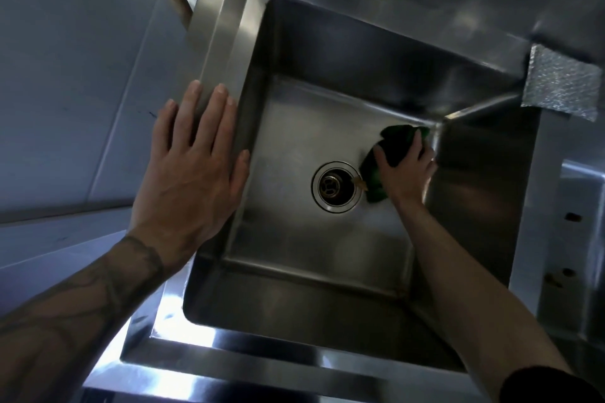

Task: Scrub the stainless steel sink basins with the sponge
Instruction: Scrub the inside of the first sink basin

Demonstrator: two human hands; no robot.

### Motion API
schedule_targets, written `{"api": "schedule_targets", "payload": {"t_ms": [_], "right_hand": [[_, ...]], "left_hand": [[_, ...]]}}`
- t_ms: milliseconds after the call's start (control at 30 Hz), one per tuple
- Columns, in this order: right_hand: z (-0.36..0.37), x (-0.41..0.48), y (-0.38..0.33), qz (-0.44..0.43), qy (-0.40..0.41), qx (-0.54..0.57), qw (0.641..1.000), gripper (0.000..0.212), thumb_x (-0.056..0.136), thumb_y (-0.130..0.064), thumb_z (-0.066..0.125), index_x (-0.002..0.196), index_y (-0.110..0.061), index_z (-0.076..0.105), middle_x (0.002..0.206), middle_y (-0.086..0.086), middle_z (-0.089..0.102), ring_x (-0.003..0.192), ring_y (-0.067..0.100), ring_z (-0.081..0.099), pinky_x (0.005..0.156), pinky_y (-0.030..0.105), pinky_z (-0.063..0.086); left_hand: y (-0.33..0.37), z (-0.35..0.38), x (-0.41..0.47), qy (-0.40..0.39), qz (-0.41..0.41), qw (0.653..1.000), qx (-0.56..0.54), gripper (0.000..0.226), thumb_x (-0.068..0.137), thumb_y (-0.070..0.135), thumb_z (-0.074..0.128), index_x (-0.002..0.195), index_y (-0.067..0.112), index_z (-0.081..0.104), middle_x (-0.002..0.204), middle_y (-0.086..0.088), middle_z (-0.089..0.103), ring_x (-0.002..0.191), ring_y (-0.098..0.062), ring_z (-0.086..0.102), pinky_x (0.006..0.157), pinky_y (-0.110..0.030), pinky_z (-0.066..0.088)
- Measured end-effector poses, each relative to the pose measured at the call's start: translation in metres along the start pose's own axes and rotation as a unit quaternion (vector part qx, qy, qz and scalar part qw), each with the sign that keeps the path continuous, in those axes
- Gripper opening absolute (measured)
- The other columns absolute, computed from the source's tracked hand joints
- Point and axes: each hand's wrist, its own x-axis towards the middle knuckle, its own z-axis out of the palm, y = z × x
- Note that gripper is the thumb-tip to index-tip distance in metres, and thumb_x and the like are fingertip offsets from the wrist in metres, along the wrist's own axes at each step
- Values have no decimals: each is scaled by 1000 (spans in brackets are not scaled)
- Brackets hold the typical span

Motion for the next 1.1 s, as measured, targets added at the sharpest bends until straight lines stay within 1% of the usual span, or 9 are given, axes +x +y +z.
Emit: {"api": "schedule_targets", "payload": {"t_ms": [167,300,400,567,667,733,900,1000,1100], "right_hand": [[33,-5,-44,-37,12,-61,997,76,95,-49,61,157,-15,33,155,22,34,134,44,38,113,47,29],[63,-50,-91,-329,-70,-83,938,68,94,-50,62,152,-20,43,155,17,38,132,40,40,110,46,37],[68,-53,-92,-417,-93,-94,899,63,96,-46,63,150,-19,46,155,15,41,133,37,42,110,51,41],[49,-21,-56,-145,38,-28,988,65,95,-39,66,151,-15,44,157,16,38,139,39,39,116,47,34],[50,-24,-57,24,75,56,995,74,94,-43,68,155,-14,39,163,17,29,148,38,30,119,49,29],[58,-33,-73,28,82,69,994,72,94,-44,68,155,-16,40,163,15,30,148,35,29,119,48,28],[83,-47,-126,-165,-4,78,983,60,92,-26,72,147,-20,50,155,10,42,136,34,40,112,42,39],[93,-49,-172,-103,-31,195,975,56,90,-30,73,143,-24,54,143,8,54,126,30,51,103,28,39],[95,-54,-214,-7,-89,376,922,55,87,-29,77,138,-23,58,133,5,63,123,22,60,100,22,42]], "left_hand": [[0,2,0,8,2,1000,17,70,113,46,23,166,2,17,174,-19,19,163,-40,11,132,-57,13],[1,2,-1,9,2,1000,14,69,113,46,23,166,2,18,174,-19,19,163,-40,11,132,-56,14],[-1,3,-1,0,1,1000,13,70,113,47,22,167,3,16,174,-19,17,163,-39,9,132,-56,12],[0,2,-1,2,2,1000,9,69,113,45,24,167,2,17,174,-19,18,163,-40,10,131,-58,15],[-1,-1,-1,1,-2,1000,0,68,113,44,26,166,2,19,174,-18,19,163,-38,10,132,-57,16],[0,-3,-1,5,-5,1000,-16,66,114,43,28,166,3,22,174,-17,21,163,-37,13,132,-56,17],[-3,-10,1,22,-21,994,-101,58,113,38,34,161,5,39,170,-13,34,162,-31,21,133,-48,16],[-12,-13,1,20,-9,990,-138,53,111,31,41,157,5,46,168,-13,39,160,-30,26,132,-45,17],[-20,-13,-1,22,21,992,-120,51,111,26,45,157,5,47,167,-13,40,159,-32,29,130,-50,26]]}}
